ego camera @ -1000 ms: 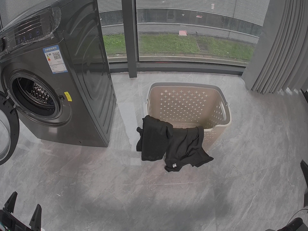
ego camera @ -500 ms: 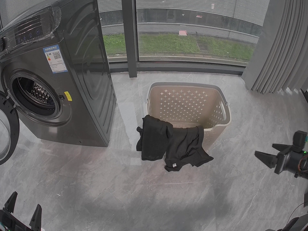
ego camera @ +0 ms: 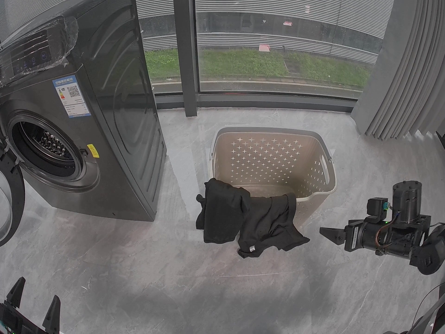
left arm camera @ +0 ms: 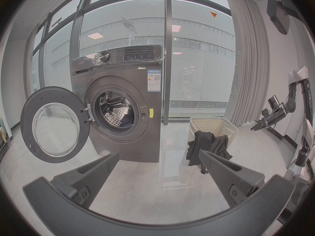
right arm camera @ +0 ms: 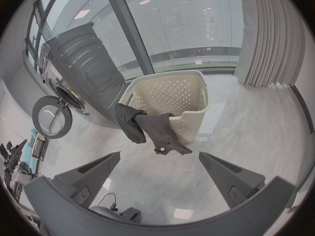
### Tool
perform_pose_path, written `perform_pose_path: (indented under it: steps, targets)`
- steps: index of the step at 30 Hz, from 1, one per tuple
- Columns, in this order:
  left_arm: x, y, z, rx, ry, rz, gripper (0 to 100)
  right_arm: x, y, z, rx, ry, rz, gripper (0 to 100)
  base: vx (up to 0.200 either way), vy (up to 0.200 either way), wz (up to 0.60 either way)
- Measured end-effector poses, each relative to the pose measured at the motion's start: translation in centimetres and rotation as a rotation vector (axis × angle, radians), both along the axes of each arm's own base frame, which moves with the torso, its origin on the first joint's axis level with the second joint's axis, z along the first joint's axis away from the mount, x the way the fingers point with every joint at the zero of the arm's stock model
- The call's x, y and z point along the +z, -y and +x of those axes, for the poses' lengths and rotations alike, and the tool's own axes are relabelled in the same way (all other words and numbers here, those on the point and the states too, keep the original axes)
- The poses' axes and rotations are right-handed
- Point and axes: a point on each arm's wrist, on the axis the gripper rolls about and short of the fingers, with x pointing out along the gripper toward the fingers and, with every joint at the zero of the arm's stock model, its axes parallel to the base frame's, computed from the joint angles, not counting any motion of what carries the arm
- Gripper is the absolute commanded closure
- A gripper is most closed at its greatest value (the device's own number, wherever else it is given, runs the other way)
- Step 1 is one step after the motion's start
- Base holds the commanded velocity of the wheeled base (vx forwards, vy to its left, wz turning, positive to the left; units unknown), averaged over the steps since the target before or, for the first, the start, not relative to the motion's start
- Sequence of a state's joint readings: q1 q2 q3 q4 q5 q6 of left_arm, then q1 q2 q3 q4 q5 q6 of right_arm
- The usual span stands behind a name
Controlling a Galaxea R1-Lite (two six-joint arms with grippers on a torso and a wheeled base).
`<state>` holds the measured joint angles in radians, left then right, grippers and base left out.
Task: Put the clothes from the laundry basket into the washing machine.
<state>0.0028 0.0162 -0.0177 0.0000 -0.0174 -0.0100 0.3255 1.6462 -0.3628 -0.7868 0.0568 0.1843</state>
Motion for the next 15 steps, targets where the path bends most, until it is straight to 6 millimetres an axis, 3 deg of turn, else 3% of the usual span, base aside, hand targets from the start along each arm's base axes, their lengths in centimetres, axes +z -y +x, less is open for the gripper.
perform_pose_path:
  steps: [15]
  targets:
    - [0.0, 0.0, 0.0, 0.0, 0.0, -0.001, 0, -4.6, -2.6, 3.9, 0.013, -0.005, -0.012, 0, 0.0, 0.0, 0.0]
